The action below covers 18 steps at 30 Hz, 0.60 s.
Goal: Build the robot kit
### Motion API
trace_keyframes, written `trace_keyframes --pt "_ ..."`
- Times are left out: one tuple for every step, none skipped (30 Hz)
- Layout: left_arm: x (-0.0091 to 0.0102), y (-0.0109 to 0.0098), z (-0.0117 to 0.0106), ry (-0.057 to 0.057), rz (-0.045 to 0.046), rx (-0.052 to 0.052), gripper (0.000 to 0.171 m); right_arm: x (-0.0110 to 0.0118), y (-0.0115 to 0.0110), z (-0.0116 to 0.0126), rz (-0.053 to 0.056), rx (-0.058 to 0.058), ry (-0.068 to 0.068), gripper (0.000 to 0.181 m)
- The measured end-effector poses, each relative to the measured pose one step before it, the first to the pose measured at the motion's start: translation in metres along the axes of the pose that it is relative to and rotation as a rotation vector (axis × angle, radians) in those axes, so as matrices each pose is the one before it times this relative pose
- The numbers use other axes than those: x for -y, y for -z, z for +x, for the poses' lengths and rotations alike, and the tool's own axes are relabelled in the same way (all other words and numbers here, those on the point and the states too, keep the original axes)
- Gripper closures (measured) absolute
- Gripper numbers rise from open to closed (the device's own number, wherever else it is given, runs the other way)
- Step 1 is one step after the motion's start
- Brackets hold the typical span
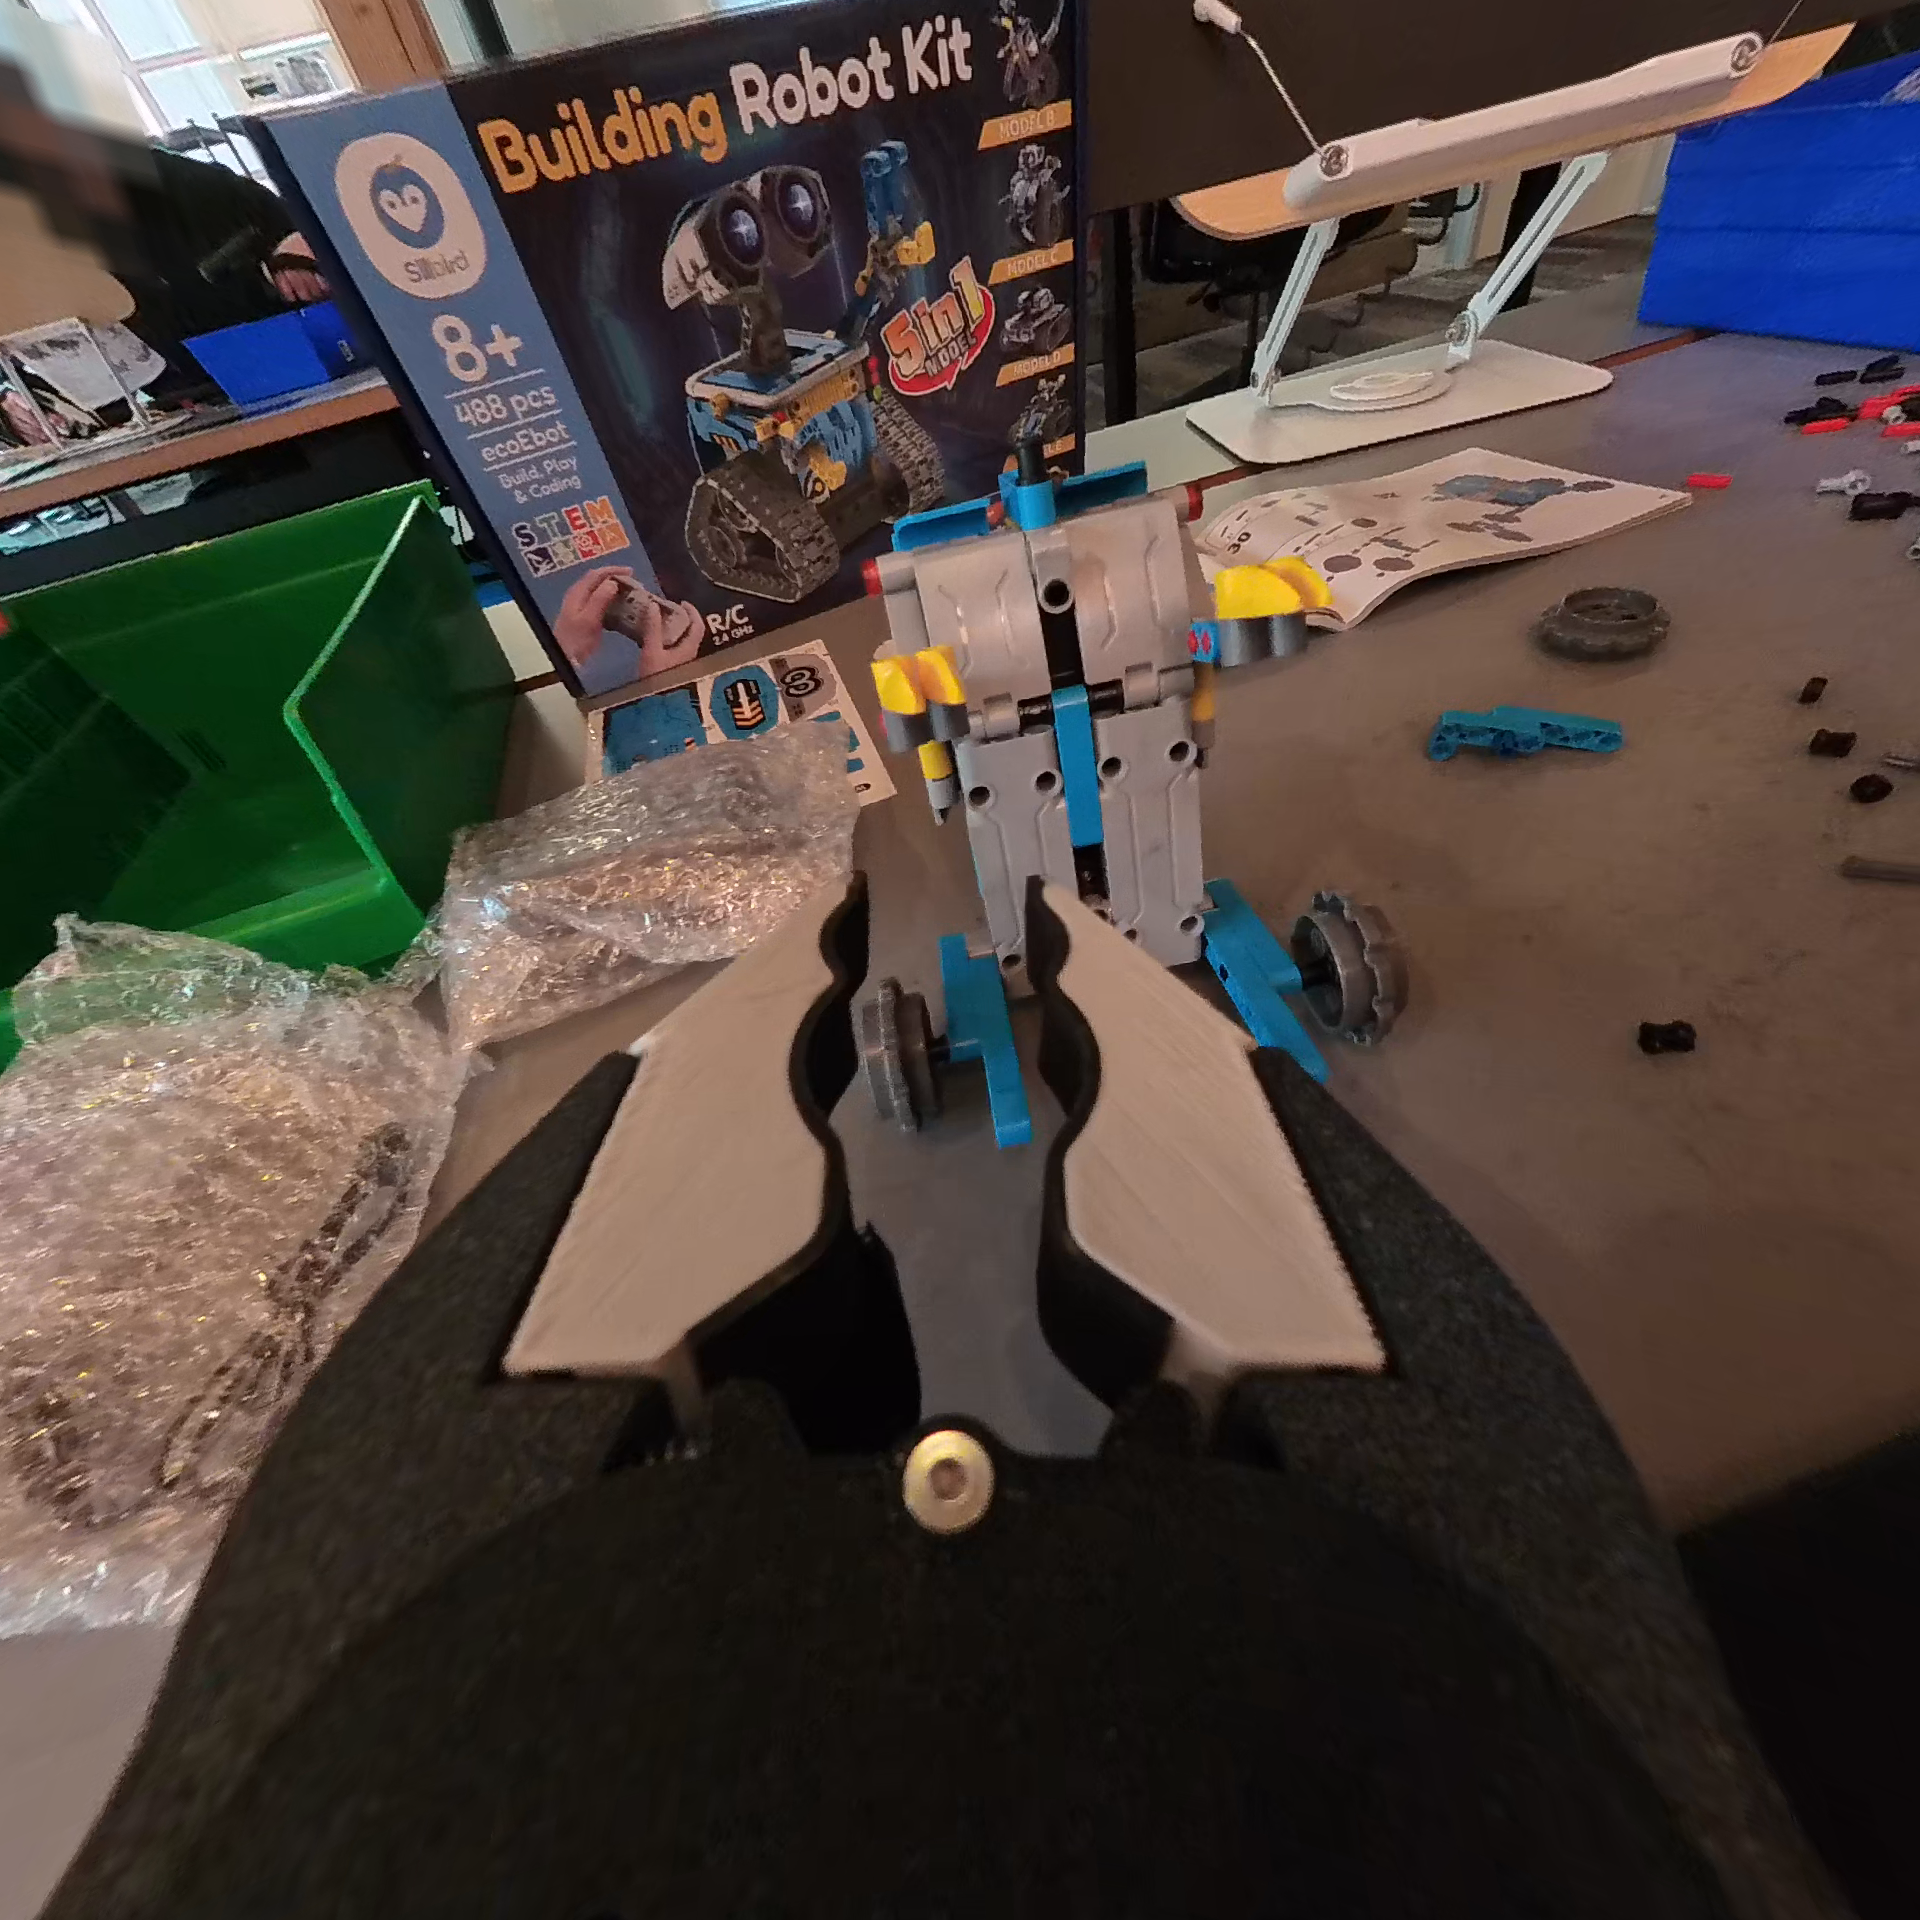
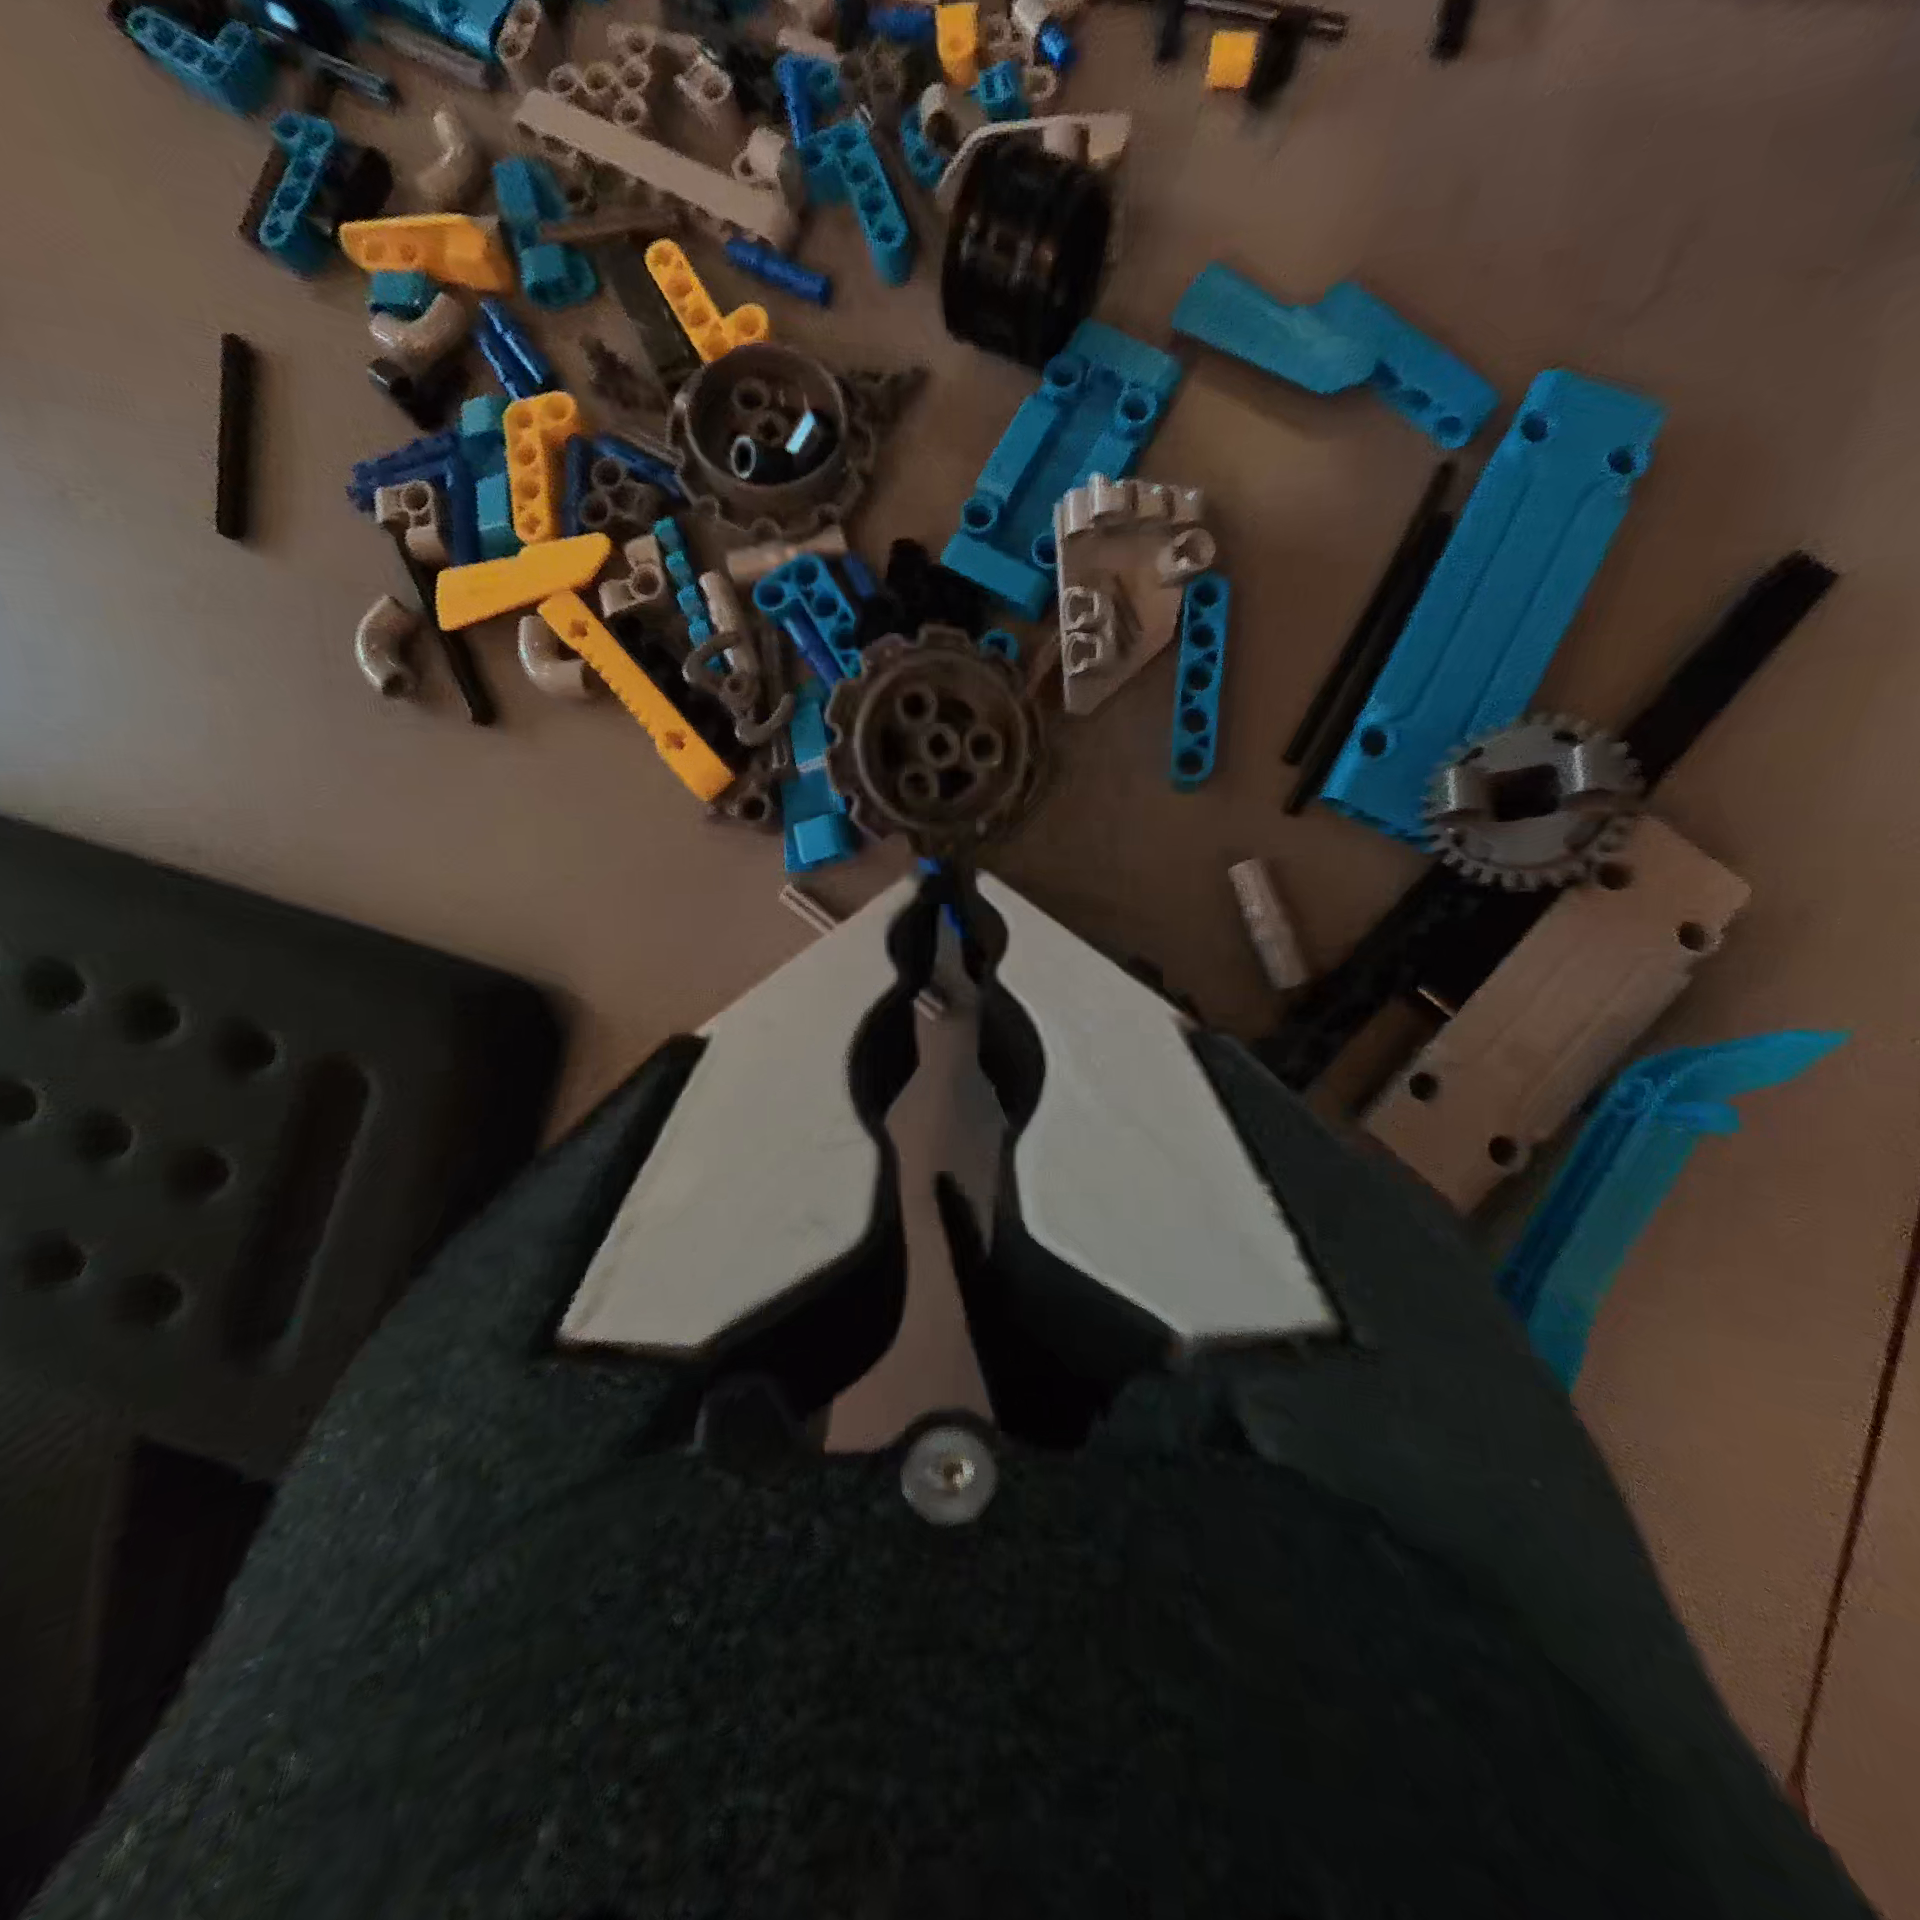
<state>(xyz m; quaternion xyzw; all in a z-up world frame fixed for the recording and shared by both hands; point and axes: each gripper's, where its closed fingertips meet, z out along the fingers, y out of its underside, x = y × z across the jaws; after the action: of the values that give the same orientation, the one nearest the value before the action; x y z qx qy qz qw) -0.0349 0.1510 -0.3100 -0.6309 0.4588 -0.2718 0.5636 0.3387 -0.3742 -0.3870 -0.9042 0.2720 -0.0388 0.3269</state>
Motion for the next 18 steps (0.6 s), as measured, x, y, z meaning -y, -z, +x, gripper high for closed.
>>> trace_keyframes --pt "0.00026 0.0011 -0.00085 -0.0017 0.00241 0.0054 0.142 0.0038 0.00168 -0.0002 0.0228 -0.0035 0.0033 0.178" --pt "0.00026 0.00122 -0.00061 -0.0014 0.00255 0.0041 0.142 0.00617 0.00311 -0.00106 0.0319 0.0016 -0.0002 0.179" --pt "0.00011 0.00135 -0.00047 -0.0011 0.00139 0.0038 0.142 0.00817 0.00392 -0.00262 0.0407 0.0109 0.0025 0.181" --pt "0.00018 0.00137 -0.00045 -0.0012 0.00178 0.0042 0.142 0.00714 0.00346 -0.00288 0.03 0.012 0.0017 0.181" --pt "0.0006 0.00135 -0.00035 -0.0013 0.00339 0.0038 0.142 0.00499 0.00244 -0.00159 0.0121 0.0017 0.0035 0.181" --pt "0.00066 0.00097 0.00004 -0.0017 0.00368 0.0022 0.143 0.00388 0.00185 -0.00164 0.0075 -0.0029 0.014 0.181" --pt "0.00053 0.00042 0.00034 -0.0027 0.00152 0.0005 0.143 0.00325 0.00092 -0.00297 0.007 0.003 0.0183 0.176" --pt "-0.00004 -0.00004 0.00058 -0.0043 -0.00093 -0.0002 0.143 0.00112 -0.00044 -0.00288 -0.0041 0.0059 0.011 0.158" --pt "-0.0004 -0.00041 0.00077 -0.0054 -0.00304 -0.0009 0.143 -0.00028 -0.00153 -0.00059 -0.0147 -0.0049 0.0111 0.141" --pt "-0.00061 -0.00062 0.00066 -0.0057 -0.00417 -0.0008 0.143 -0.0001 -0.00224 0.00123 -0.0084 -0.0128 0.0133 0.137" --pt "-0.00043 -0.00058 0.0007 -0.0056 -0.00371 -0.0005 0.143 0.00064 -0.00309 0.00104 0.0001 -0.0039 0.011 0.137" --pt "-0.00043 -0.00037 0.0006 -0.0052 -0.00318 -0.0005 0.143 0.00015 -0.00454 0.00209 0.0003 0.0017 -0.0008 0.136" --pt "-0.00018 -0.00016 0.00046 -0.0047 -0.00156 0.0003 0.143 -0.00321 -0.00538 0.00556 -0.019 -0.0085 -0.016 0.135" --pt "-0.00001 0.00017 0.00032 -0.0038 0.00058 0.0007 0.143 -0.00527 -0.00538 0.00621 -0.0296 -0.0111 -0.0157 0.136" --pt "0.0002 0.00041 0.00016 -0.0026 0.00137 0.0013 0.143 -0.00426 -0.00389 0.00172 -0.0199 0.0151 -0.0097 0.142" --pt "0.00001 0.00068 -0.00033 -0.0014 0.00097 0.0029 0.143 0.00061 -0.00108 -0.00251 0.0096 0.0373 -0.0151 0.143" --pt "-0.0001 0.00077 -0.00054 0.0004 0.00074 0.0034 0.143 0.00096 -0.00012 -0.00092 0.0087 0.0205 -0.0036 0.145" --pt "0.00008 0.00098 -0.00044 0.0027 0.00136 0.0019 0.143 -0.00018 -0.00015 0.00224 -0.0022 -0.0056 0.0033 0.146"
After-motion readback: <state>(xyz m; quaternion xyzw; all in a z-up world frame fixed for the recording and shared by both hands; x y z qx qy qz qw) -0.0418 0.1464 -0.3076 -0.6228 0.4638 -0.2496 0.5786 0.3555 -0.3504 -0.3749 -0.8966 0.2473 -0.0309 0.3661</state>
